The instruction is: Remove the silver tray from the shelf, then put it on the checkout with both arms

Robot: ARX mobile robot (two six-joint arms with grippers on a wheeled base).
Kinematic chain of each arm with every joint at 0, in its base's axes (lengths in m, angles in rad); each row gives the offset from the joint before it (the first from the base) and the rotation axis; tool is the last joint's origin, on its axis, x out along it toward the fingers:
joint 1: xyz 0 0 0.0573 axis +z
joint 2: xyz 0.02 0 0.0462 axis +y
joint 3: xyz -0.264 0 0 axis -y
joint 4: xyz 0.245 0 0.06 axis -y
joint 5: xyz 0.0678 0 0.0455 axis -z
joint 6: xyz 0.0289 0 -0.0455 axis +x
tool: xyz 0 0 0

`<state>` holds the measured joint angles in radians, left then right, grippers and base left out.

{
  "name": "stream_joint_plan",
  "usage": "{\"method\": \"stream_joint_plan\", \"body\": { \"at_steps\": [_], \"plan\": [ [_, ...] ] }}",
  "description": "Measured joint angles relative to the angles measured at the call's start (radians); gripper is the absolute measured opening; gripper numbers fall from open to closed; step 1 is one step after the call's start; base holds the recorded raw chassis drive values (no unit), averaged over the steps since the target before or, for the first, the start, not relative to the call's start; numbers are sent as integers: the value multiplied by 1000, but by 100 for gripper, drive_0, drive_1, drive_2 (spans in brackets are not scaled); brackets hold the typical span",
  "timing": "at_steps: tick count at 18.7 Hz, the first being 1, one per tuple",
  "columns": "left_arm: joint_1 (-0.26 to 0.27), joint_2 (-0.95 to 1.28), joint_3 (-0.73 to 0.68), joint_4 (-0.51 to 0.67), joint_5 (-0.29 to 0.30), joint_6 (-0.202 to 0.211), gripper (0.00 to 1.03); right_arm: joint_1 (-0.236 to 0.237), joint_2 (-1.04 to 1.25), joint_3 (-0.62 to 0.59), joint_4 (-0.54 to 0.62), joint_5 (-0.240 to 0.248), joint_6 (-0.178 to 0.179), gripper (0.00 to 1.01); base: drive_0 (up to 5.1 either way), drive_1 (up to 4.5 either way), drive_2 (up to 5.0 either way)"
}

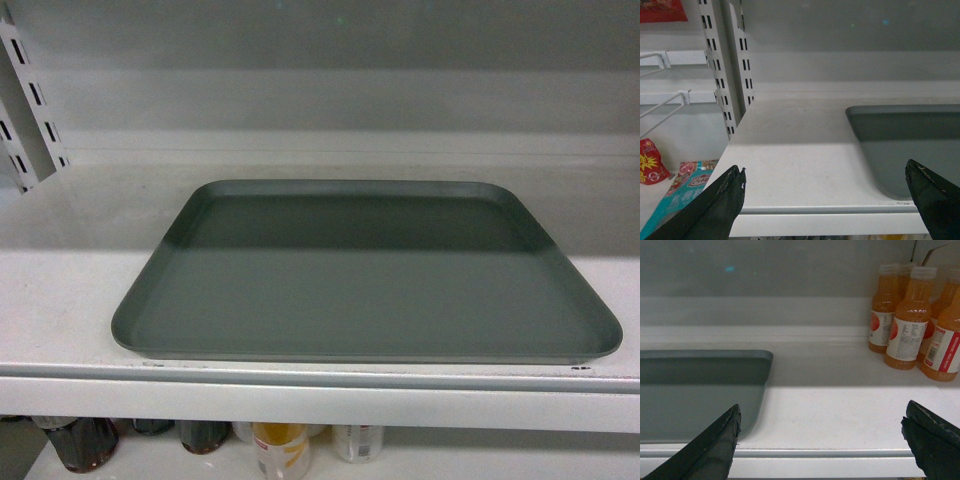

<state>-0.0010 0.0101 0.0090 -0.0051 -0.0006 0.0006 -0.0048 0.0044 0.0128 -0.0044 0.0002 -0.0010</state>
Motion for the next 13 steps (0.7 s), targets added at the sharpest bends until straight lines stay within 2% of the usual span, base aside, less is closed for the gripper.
{"method": "stream_joint_plan", "body": {
  "at_steps": [13],
  "plan": [
    [0,0,0,1,0,0,98,0,0,0,0,0,0,98,0,0,0]
  ]
}}
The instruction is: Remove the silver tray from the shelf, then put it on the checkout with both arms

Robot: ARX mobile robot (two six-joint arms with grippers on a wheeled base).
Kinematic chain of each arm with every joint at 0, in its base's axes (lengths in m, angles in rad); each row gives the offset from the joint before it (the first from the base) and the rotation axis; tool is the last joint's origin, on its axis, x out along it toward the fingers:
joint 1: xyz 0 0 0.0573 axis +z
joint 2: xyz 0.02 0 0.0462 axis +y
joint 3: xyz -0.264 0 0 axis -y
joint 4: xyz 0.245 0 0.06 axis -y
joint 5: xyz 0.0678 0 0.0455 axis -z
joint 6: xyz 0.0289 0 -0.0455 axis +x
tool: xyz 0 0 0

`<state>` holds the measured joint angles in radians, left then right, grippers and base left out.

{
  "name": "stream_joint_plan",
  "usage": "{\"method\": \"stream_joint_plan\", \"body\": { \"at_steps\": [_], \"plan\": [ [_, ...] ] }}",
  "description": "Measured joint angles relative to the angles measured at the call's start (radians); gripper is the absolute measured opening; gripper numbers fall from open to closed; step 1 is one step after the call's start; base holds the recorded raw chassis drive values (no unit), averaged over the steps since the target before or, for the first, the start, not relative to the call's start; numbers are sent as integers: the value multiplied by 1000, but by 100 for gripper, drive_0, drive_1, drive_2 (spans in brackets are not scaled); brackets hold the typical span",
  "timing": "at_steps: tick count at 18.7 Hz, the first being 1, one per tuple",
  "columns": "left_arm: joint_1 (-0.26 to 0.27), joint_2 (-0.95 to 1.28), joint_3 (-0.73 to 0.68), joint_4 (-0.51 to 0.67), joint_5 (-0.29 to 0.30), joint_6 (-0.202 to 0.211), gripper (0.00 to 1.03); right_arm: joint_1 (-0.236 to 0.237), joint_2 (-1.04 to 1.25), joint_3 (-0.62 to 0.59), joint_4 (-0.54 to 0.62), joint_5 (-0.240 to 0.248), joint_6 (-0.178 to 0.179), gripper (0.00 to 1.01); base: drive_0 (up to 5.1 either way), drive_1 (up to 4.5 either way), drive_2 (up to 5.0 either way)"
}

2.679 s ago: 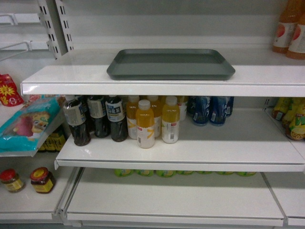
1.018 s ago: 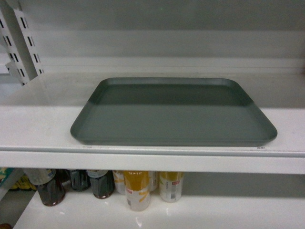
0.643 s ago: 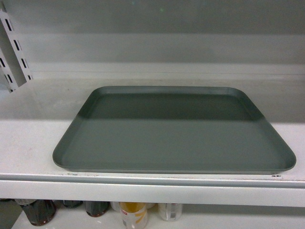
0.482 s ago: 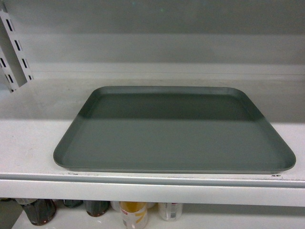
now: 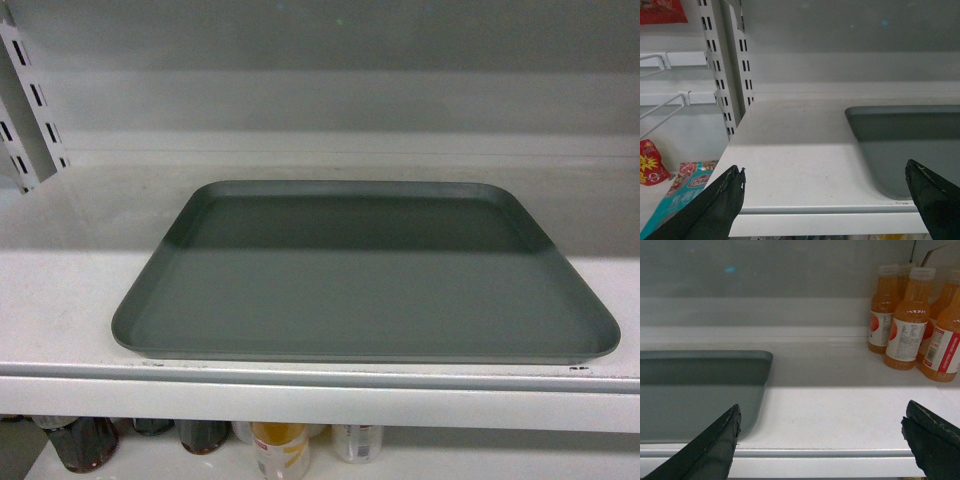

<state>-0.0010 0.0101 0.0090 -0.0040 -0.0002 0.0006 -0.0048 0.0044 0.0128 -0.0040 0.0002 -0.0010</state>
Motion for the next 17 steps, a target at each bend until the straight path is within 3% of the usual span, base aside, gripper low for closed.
{"method": "stream_joint_plan", "body": {
  "at_steps": [5,6,7,8,9,11,13,17],
  "plan": [
    [0,0,0,0,0,0,98,0,0,0,0,0,0,98,0,0,0],
    [0,9,12,-49,-2,-1,98,0,0,0,0,0,0,98,0,0,0],
    [-2,82,64,-179,1,-6,98,11,8,8,-44,31,23,98,0,0,0],
    [-7,186,108,-211,8,-19,98,21,68,21,-72,66,70,98,0,0,0],
    [-19,257,122,-159,11,-20,98,7,148,22,-29,60,108,98,0,0,0],
    [-43,360,131,-27,19,-21,98,-36,262,27,108,-11,143,98,0,0,0],
    [-67,527,174,143,22,-35,98,-37,458,62,290,-69,143,98,0,0,0],
    [-102,922,259,459,45,-53,98,-19,976,178,742,-107,132,98,0,0,0]
  ]
}}
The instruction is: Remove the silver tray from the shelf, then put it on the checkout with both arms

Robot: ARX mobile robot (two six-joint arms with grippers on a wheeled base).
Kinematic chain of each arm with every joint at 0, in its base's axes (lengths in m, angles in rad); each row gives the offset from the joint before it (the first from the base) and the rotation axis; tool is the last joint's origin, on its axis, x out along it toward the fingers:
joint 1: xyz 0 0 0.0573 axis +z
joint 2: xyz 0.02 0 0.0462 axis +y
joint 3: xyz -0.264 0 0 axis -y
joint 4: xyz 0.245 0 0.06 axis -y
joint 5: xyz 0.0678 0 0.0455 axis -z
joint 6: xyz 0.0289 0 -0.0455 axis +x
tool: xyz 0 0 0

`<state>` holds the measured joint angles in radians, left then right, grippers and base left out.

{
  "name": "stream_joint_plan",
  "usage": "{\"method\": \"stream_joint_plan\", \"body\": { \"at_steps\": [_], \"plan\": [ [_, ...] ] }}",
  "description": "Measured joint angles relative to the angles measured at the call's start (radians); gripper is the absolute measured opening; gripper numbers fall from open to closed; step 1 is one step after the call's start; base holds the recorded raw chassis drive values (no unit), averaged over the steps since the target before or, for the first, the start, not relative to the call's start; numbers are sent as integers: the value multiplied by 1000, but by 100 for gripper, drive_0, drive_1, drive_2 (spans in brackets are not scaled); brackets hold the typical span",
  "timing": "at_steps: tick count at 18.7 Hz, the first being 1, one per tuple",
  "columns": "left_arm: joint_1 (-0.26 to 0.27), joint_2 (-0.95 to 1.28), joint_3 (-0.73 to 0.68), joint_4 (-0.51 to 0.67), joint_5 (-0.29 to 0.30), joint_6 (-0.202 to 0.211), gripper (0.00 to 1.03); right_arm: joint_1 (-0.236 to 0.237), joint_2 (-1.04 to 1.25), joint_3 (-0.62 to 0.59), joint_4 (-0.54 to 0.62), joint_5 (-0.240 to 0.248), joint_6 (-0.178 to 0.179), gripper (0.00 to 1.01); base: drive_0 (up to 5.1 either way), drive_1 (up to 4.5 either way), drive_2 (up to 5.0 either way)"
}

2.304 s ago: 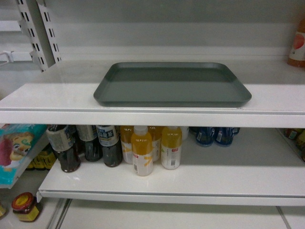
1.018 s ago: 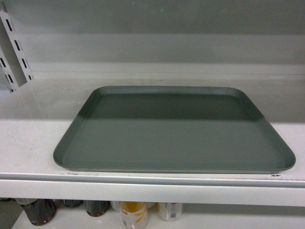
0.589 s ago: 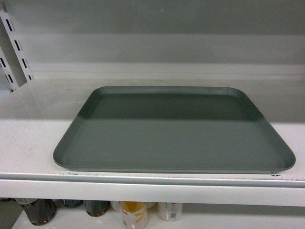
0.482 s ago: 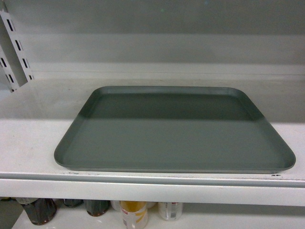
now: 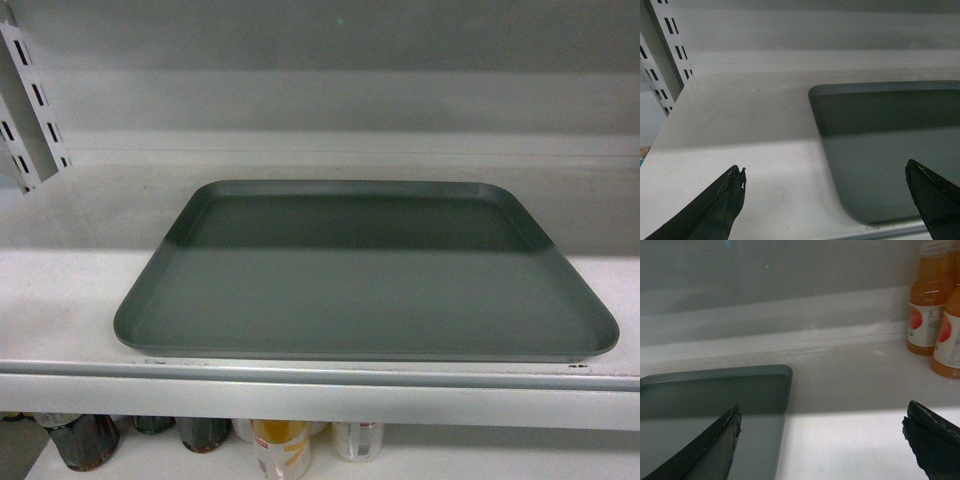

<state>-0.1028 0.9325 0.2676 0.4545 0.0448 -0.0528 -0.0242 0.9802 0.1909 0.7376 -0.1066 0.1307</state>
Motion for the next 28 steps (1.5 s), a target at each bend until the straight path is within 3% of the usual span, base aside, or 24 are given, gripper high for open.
{"method": "stream_joint_plan", "body": {
  "at_steps": [3,6,9,11,14,18,25,28],
  "plan": [
    [2,277,89,157,-4,2,98,47,308,103,160,-19,-39,98,0,0,0],
    [-18,508,168,235,-16,1,98,94,509,187,169,-20,-82,98,0,0,0],
    [-47,675,228,266,-40,7,98,125,616,246,160,-3,-95,98,0,0,0],
    [-59,744,270,255,-45,0,98,131,671,290,148,11,-93,98,0,0,0],
    [-61,792,332,233,-56,-21,98,129,727,365,101,29,-59,98,0,0,0],
    [-64,851,425,212,-71,-18,98,130,795,464,17,55,-28,98,0,0,0],
    [-70,942,467,220,-98,0,98,190,886,515,19,103,-40,98,0,0,0],
    [-77,965,472,235,-111,8,98,194,920,539,0,129,-47,98,0,0,0]
  ]
}}
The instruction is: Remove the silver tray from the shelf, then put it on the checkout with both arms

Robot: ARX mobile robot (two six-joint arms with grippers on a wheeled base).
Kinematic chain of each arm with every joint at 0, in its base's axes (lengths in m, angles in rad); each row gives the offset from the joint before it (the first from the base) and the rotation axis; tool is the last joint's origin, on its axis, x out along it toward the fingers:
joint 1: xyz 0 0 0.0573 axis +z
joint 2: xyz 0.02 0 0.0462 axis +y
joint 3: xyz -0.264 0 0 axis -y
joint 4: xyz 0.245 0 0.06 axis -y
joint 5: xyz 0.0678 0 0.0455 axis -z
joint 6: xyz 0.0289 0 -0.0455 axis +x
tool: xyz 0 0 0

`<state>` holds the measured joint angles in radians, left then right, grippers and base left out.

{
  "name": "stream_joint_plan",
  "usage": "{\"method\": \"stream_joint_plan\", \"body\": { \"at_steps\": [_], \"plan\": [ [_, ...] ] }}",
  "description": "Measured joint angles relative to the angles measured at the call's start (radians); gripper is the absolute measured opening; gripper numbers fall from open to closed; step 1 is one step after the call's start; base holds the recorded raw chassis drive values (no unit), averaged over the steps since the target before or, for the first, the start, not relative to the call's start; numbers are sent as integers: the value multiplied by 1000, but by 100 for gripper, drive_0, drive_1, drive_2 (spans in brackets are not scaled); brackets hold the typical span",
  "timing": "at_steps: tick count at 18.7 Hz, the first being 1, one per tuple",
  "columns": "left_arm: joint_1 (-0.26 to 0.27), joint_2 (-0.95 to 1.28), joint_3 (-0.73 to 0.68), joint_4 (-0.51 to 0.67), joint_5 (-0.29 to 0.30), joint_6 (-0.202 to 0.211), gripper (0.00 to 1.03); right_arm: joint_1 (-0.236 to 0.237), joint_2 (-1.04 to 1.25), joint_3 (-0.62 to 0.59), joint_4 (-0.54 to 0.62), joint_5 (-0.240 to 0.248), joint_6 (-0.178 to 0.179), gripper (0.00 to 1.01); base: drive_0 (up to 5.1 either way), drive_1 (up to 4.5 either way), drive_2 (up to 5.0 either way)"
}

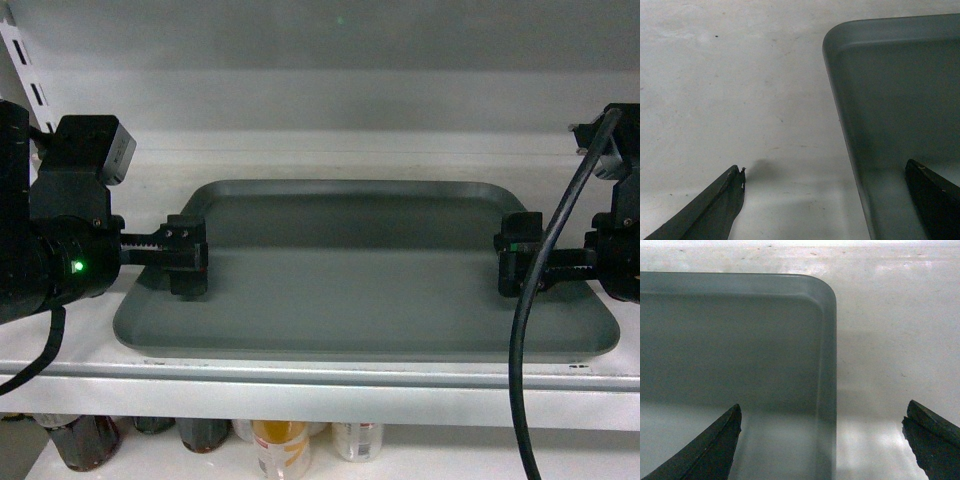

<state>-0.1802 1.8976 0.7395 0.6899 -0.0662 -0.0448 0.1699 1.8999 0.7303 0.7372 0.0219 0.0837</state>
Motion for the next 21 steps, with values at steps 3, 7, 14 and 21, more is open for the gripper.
{"method": "stream_joint_plan", "body": {
  "at_steps": [3,7,14,21],
  "plan": [
    [0,7,11,-2,-2,0,98,-1,28,35,-12,10,2,98,0,0,0],
    [-3,9,14,-3,-5,0,98,-14,63,56,-11,15,12,98,0,0,0],
    [-14,24,15,18,-16,24,98,-27,70,58,-3,16,23,98,0,0,0],
    [-45,39,4,66,-28,70,33,-35,75,31,42,8,29,98,0,0,0]
  ]
}}
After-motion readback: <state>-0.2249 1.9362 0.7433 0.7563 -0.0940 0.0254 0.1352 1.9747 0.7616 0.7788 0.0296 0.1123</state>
